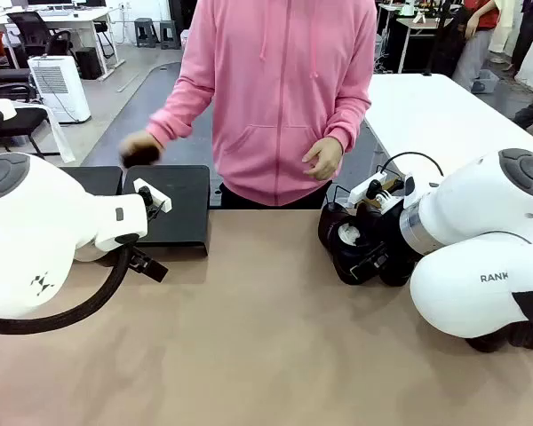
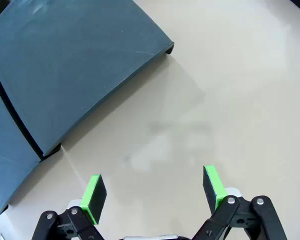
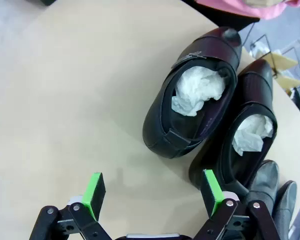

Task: Organize the shoes by placing them on the stand.
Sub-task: Pick up one Shoe and place it in the middle of the table.

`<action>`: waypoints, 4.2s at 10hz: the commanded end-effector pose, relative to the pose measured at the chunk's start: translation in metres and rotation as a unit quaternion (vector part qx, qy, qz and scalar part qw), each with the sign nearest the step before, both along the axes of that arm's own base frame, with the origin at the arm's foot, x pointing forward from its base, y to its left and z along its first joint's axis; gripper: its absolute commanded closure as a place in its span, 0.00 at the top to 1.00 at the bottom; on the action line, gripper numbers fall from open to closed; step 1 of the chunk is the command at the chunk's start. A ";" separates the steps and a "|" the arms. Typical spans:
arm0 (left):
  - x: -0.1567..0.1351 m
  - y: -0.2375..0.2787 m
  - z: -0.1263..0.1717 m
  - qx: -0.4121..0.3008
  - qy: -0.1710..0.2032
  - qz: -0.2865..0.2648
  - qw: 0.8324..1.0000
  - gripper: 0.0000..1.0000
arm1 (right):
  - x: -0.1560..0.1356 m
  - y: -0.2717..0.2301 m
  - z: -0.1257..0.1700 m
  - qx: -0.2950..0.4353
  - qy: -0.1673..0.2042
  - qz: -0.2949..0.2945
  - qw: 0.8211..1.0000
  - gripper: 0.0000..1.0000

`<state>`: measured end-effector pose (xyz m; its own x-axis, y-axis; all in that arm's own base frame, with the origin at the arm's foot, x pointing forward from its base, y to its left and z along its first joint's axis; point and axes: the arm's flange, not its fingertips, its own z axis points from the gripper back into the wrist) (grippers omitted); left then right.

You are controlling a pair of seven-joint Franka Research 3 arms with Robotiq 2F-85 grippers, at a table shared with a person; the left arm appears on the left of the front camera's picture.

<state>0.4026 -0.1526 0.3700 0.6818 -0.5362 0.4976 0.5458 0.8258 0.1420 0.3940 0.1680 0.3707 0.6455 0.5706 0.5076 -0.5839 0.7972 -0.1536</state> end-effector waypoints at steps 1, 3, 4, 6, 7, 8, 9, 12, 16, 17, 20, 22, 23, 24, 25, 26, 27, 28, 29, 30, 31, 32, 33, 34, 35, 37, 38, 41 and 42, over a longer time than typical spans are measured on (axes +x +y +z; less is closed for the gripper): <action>0.000 0.000 0.000 0.000 0.000 0.000 1.000 1.00 | 0.000 0.000 0.000 0.000 0.000 0.000 1.000 1.00; 0.000 0.000 0.000 0.000 0.000 0.000 1.000 1.00 | 0.000 0.000 0.000 0.000 0.000 0.000 1.000 1.00; 0.000 0.000 0.000 0.000 0.000 0.000 1.000 1.00 | 0.000 0.000 0.000 0.000 0.000 0.000 1.000 1.00; 0.000 0.000 0.000 0.000 0.000 0.000 1.000 1.00 | 0.000 0.000 0.000 0.000 0.000 0.000 1.000 1.00; 0.000 0.000 0.000 0.000 0.000 0.000 1.000 1.00 | 0.000 0.000 0.000 0.000 0.000 0.000 1.000 1.00; 0.000 0.000 0.000 0.000 0.000 0.000 1.000 1.00 | 0.000 0.000 0.000 0.000 0.000 0.000 1.000 1.00; 0.000 0.000 0.000 0.000 0.000 0.000 1.000 1.00 | 0.000 0.000 0.000 0.000 0.000 0.000 1.000 1.00; 0.000 0.000 0.000 0.000 0.000 0.000 1.000 1.00 | 0.000 0.000 0.000 0.000 0.000 0.000 1.000 1.00; 0.000 -0.001 0.000 0.001 0.000 -0.001 1.000 1.00 | 0.000 0.000 0.000 0.000 0.000 0.000 1.000 1.00; -0.003 0.005 0.011 -0.003 -0.001 0.009 1.000 1.00 | 0.000 0.000 0.000 -0.001 0.000 0.000 1.000 1.00; -0.010 0.042 0.070 -0.044 0.028 0.034 0.998 1.00 | -0.024 -0.025 0.041 0.021 0.025 -0.022 0.999 1.00; -0.014 0.067 0.102 -0.084 0.056 0.017 0.995 1.00 | -0.036 -0.062 0.072 0.053 0.035 -0.036 0.997 1.00; -0.016 0.081 0.116 -0.110 0.066 0.004 0.992 1.00 | -0.043 -0.083 0.086 0.058 0.048 -0.037 0.996 1.00; -0.017 0.096 0.131 -0.144 0.074 -0.005 0.987 1.00 | -0.050 -0.108 0.099 0.076 0.048 -0.046 0.995 1.00; -0.018 0.107 0.140 -0.166 0.079 -0.016 0.983 1.00 | -0.058 -0.130 0.107 0.092 0.046 -0.051 0.993 1.00; -0.018 0.118 0.145 -0.172 0.090 -0.015 0.981 1.00 | -0.065 -0.150 0.112 0.106 0.045 -0.056 0.992 1.00; -0.016 0.126 0.144 -0.169 0.099 -0.001 0.981 1.00 | -0.074 -0.168 0.115 0.116 0.046 -0.065 0.990 1.00; -0.015 0.135 0.142 -0.168 0.109 0.003 0.980 1.00 | -0.082 -0.188 0.118 0.133 0.043 -0.084 0.987 1.00; -0.015 0.140 0.142 -0.167 0.111 0.011 0.980 1.00 | -0.086 -0.200 0.119 0.145 0.040 -0.101 0.983 1.00; -0.015 0.143 0.143 -0.171 0.110 0.014 0.979 1.00 | -0.088 -0.207 0.117 0.156 0.036 -0.101 0.982 1.00; -0.013 0.141 0.144 -0.171 0.108 0.026 0.979 1.00 | -0.085 -0.206 0.113 0.161 0.042 -0.095 0.981 1.00; -0.010 0.138 0.144 -0.173 0.118 0.027 0.977 1.00 | -0.079 -0.203 0.109 0.166 0.043 -0.090 0.981 1.00; -0.017 0.146 0.138 -0.162 0.110 0.028 0.980 1.00 | -0.067 -0.214 0.142 0.151 0.041 -0.117 0.981 1.00; -0.017 0.146 0.138 -0.162 0.110 0.028 0.980 1.00 | -0.067 -0.214 0.142 0.151 0.041 -0.117 0.981 1.00; -0.017 0.146 0.138 -0.162 0.110 0.028 0.980 1.00 | -0.067 -0.214 0.142 0.151 0.041 -0.117 0.981 1.00; -0.017 0.146 0.138 -0.162 0.110 0.028 0.980 1.00 | -0.067 -0.214 0.142 0.151 0.041 -0.117 0.981 1.00; -0.017 0.146 0.138 -0.162 0.110 0.028 0.980 1.00 | -0.067 -0.214 0.142 0.151 0.041 -0.117 0.981 1.00; -0.017 0.146 0.138 -0.162 0.110 0.028 0.980 1.00 | -0.067 -0.214 0.142 0.151 0.041 -0.117 0.981 1.00; -0.017 0.146 0.138 -0.162 0.110 0.028 0.980 1.00 | -0.067 -0.214 0.142 0.151 0.041 -0.117 0.981 1.00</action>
